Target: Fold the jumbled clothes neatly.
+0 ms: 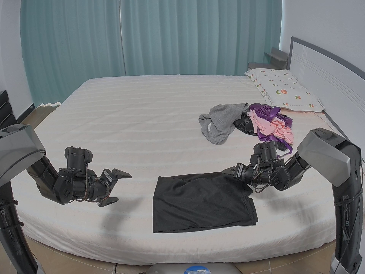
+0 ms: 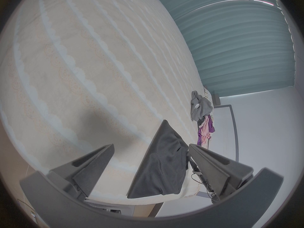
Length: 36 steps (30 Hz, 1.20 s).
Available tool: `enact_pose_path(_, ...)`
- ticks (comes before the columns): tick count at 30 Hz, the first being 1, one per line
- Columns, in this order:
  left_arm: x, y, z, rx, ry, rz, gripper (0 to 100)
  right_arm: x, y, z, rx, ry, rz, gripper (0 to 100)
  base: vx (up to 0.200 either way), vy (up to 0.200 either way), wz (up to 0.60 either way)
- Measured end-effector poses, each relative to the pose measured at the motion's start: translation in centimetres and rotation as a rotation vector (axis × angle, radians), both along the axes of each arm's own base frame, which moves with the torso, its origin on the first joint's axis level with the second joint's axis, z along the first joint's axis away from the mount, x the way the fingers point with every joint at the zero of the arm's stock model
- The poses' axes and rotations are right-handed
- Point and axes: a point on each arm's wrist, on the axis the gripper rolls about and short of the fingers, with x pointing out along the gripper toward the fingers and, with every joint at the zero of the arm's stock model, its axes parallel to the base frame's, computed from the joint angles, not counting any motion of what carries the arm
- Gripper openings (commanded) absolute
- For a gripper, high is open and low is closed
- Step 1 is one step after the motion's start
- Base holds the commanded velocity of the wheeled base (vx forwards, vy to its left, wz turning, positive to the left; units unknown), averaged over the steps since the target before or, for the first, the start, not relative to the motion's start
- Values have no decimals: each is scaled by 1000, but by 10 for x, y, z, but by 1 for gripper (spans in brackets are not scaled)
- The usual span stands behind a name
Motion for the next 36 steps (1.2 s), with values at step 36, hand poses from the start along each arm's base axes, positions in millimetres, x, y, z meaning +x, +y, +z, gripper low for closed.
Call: enact_pose_path(36, 45, -71, -9, 128, -169, -42, 100, 18, -40, 9, -56, -48, -138, 0, 0, 0, 0)
